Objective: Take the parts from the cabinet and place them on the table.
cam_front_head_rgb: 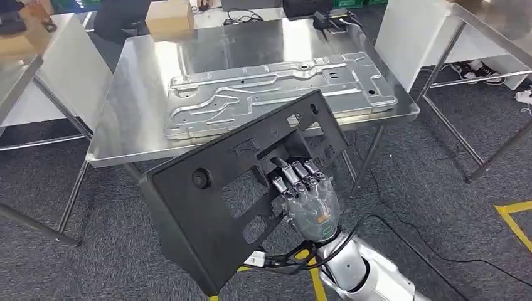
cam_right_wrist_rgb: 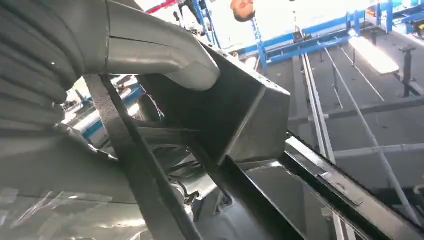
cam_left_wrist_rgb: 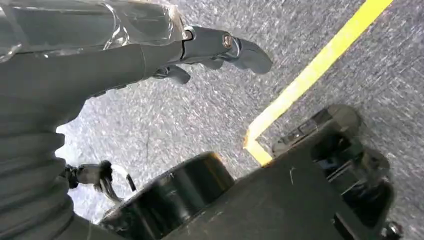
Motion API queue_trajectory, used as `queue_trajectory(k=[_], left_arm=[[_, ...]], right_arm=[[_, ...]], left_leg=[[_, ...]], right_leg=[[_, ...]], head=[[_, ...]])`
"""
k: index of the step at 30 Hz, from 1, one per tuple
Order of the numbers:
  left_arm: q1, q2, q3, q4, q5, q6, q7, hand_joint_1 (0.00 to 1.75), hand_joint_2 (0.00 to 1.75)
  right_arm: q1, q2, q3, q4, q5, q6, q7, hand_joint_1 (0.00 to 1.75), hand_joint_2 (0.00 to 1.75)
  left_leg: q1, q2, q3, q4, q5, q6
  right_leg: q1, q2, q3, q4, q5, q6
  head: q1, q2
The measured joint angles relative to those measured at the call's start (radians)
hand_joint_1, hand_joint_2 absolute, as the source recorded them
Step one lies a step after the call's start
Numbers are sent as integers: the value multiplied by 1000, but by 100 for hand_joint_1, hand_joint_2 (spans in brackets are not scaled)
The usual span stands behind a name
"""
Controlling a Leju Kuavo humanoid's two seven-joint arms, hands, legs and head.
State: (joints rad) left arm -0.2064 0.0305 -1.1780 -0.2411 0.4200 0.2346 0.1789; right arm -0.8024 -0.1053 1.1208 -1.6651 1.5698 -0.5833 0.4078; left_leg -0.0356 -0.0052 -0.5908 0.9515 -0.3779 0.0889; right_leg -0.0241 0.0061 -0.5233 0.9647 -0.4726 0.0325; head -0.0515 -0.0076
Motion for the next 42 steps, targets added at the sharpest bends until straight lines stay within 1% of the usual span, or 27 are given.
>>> queue_trajectory(k=[2, 3, 4, 7, 8, 9, 10, 12, 13, 14, 15, 18, 20, 23, 24, 25, 26, 28, 30, 32, 34, 35, 36, 38, 39, 40, 42], left_arm=[[1, 0, 0, 0, 1, 0, 0, 0, 175], [3, 0, 0, 0, 1, 0, 0, 0, 175], [5, 1, 0, 0, 1, 1, 1, 0, 175], [4, -2, 0, 0, 1, 3, 2, 0, 175], [6, -3, 0, 0, 1, 3, 1, 0, 175], [10, -4, 0, 0, 1, 2, 1, 0, 175], [12, -5, 0, 0, 1, 2, 1, 0, 175], [13, -6, 0, 0, 0, 2, 1, 0, 175], [13, -6, 0, 0, -1, 2, 1, 0, 175], [10, -6, 0, 0, -1, 2, 0, 0, 175], [8, -6, 0, 0, -1, 3, -2, 0, 175], [10, -5, 0, 0, -1, 4, -2, 0, 175], [6, -5, 0, 0, -1, 5, -4, 0, 175], [2, -5, 2, 0, 0, 7, -11, 0, 175], [0, -6, 3, 0, 0, 7, -11, 0, 175], [0, -6, 4, 0, 0, 7, -11, 0, 175], [2, -6, 4, 0, 0, 7, -11, 0, 175], [8, -5, 4, 0, 0, 8, -10, 0, 175], [9, -1, 4, 0, 0, 9, -10, 0, 175], [7, -1, 4, 1, 0, 9, -10, 0, 175], [9, -1, 4, 0, -1, 9, -10, 0, 175], [10, 0, 4, 1, -1, 9, -9, 0, 175], [13, 0, 4, 1, -1, 8, -8, 0, 175], [17, -1, 4, 1, -1, 7, -8, 0, 175], [18, -1, 4, 1, -1, 7, -8, 0, 175], [19, -1, 4, 1, -1, 7, -8, 0, 175], [21, -1, 4, 1, -1, 7, -8, 0, 175]], right_arm=[[6, 1, 0, 1, 0, 0, -2, 175, 175], [6, 2, -1, 1, 0, 0, -2, 175, 175], [3, 2, -1, 2, 0, 0, -3, 175, 175], [6, 2, -1, 3, 0, 5, -4, 175, 175], [10, 2, -1, 3, 0, 6, -3, 175, 175], [12, 2, 0, 3, 0, 8, -2, 175, 175], [12, 1, 0, 3, 0, 10, 0, 175, 175], [12, 1, 0, 3, 0, 16, 2, 175, 175], [12, 0, 0, 4, 0, 18, 2, 175, 175], [10, -1, 2, 4, 0, 21, 3, 175, 175], [9, -1, 2, 5, 1, 21, 3, 175, 175], [10, 0, 2, 4, 0, 24, 5, 175, 175], [8, 0, 2, 4, 0, 24, 5, 175, 175], [11, 0, 3, 4, 0, 27, 5, 175, 175], [14, 0, 4, 4, 0, 28, 5, 175, 175], [16, 0, 5, 4, 0, 28, 5, 175, 175], [16, 0, 6, 4, 0, 28, 5, 175, 175], [15, 1, 6, 4, 0, 28, 6, 175, 175], [13, 2, 6, 4, 0, 29, 6, 175, 175], [15, 3, 7, 4, 0, 29, 6, 175, 175], [15, 3, 6, 3, 0, 29, 6, 175, 175], [13, 3, 6, 2, 0, 29, 6, 175, 175], [13, 3, 6, 2, 1, 29, 6, 175, 175], [19, 2, 6, 2, 1, 29, 6, 175, 175], [22, 2, 7, 2, 0, 29, 6, 175, 175], [24, 2, 8, 3, 0, 29, 6, 175, 175], [24, 2, 8, 3, 0, 29, 6, 175, 175]], left_leg=[[-1, -2, 22, -39, -3, 12], [12, -4, 57, -62, 7, 8], [10, -7, 72, -73, 5, 9], [10, -6, 94, -72, -13, 3], [10, -6, 101, -71, -21, 1], [11, -6, 110, -68, -30, -2], [13, -6, 120, -65, -40, -6], [16, -5, 146, -57, -67, -16], [18, -4, 148, -55, -81, -23], [11, -5, 149, -46, -89, -29], [12, -3, 142, -46, -94, -34], [13, -4, 145, -22, -100, -41], [22, -1, 61, 110, -104, -58], [34, -1, -78, 304, -196, -75], [35, -1, -95, 310, -195, -76], [35, -1, -87, 266, -162, -73], [33, -1, -68, 201, -113, -68], [21, 1, -20, 27, 26, -36], [7, -1, -14, -22, 24, -12], [2, 1, 0, -48, 27, -1], [12, -1, 41, -66, 30, -5], [14, -1, 49, -66, 26, -3], [14, -1, 53, -64, 20, 0], [14, -2, 62, -63, 7, 0], [15, -2, 68, -63, 0, -1], [17, -4, 78, -61, -8, -4], [24, -5, 102, -54, -31, -16]], right_leg=[[-1, -8, 15, 3, 22, 12], [1, -7, 15, 8, 11, 14], [2, -6, 8, 33, 1, 17], [2, -4, -129, 246, -81, 25], [2, -4, -168, 290, -85, 27], [2, -4, -185, 287, -63, 31], [1, -5, -178, 240, -18, 29], [0, -6, -119, 63, 106, 29], [1, -5, -95, 10, 129, 28], [5, -6, -101, -15, 88, 20], [7, -6, -101, -2, 104, 3], [2, -5, -93, -6, 94, -15], [0, -2, -82, -6, 83, -29], [0, 0, -62, -6, 61, -31], [1, 0, -48, -6, 51, -30], [3, 1, -31, -7, 41, -29], [6, 2, -17, -7, 32, -29], [8, 2, 5, -13, 14, -28], [7, 0, 14, -14, 5, -13], [5, -3, 24, -13, 22, 1], [9, -3, 28, 5, 2, 4], [10, -2, 9, 51, -16, 5], [8, -2, -38, 133, -47, 7], [7, -2, -138, 273, -104, 24], [6, -2, -166, 295, -108, 26], [3, -3, -171, 270, -83, 32], [-4, -3, -124, 117, 29, 39]], head=[[0, 0], [0, 0], [2, 0], [2, 0], [2, 0], [2, 0], [2, 0], [2, 0], [1, 0], [2, 0], [2, 0], [2, 0], [-2, 0], [-3, 0], [-3, 0], [-3, 0], [-3, 0], [-3, 0], [-3, 0], [-3, 0], [-2, 0], [-2, 0], [-1, 0], [-2, 0], [-1, 0], [-1, 0], [-1, 0]])
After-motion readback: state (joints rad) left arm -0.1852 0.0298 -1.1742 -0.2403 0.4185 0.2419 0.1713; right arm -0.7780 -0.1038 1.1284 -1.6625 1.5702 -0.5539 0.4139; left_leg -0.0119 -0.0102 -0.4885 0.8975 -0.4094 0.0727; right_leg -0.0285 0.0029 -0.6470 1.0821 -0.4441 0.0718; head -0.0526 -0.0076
